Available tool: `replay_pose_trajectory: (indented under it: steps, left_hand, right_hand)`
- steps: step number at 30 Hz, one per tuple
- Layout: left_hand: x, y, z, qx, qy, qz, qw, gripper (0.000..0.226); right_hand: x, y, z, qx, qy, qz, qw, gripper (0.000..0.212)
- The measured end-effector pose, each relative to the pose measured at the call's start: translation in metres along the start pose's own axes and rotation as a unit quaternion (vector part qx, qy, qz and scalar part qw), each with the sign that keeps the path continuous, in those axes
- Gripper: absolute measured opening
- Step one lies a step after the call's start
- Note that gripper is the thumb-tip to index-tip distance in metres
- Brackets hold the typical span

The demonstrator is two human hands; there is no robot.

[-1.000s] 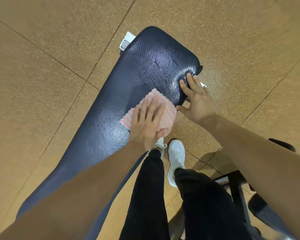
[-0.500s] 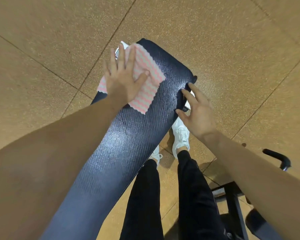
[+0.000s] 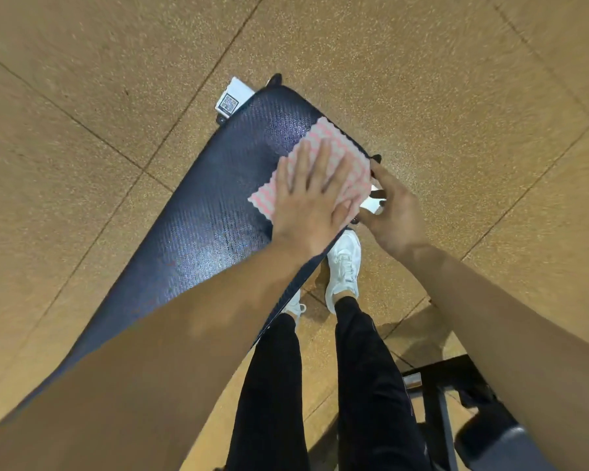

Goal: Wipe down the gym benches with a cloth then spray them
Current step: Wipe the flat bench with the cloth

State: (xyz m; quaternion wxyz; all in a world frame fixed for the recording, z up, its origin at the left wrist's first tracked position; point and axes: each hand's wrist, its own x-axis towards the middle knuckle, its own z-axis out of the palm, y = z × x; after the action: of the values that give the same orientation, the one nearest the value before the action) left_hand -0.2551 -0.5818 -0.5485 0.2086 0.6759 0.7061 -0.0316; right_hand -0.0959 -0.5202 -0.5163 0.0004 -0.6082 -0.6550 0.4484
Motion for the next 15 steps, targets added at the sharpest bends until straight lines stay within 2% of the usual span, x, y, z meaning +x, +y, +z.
replay_pose_trajectory:
  steps: [3, 8, 13, 15]
  left_hand:
    - [-0.010, 0.017, 0.007, 0.004, -0.006, 0.045, 0.999, 0.070]
    - [-0.009, 0.014, 0.004, 0.014, -0.014, 0.098, 0.995, 0.072]
    - [0.027, -0.010, -0.015, 0.030, -0.016, 0.162, 0.986, 0.062]
    - [0.050, -0.021, -0.027, 0.051, -0.028, 0.164, 0.985, 0.061]
  right_hand:
    - [-0.006, 0.004, -0.011, -0.008, 0.002, 0.009, 1.000, 0.068]
    - [-0.023, 0.008, -0.023, 0.070, 0.016, 0.091, 0.993, 0.054]
    - [-0.024, -0.003, -0.019, 0.115, 0.023, 0.099, 0.988, 0.045]
    - [-0.015, -0.014, -0.015, 0.153, 0.014, 0.097, 0.983, 0.046]
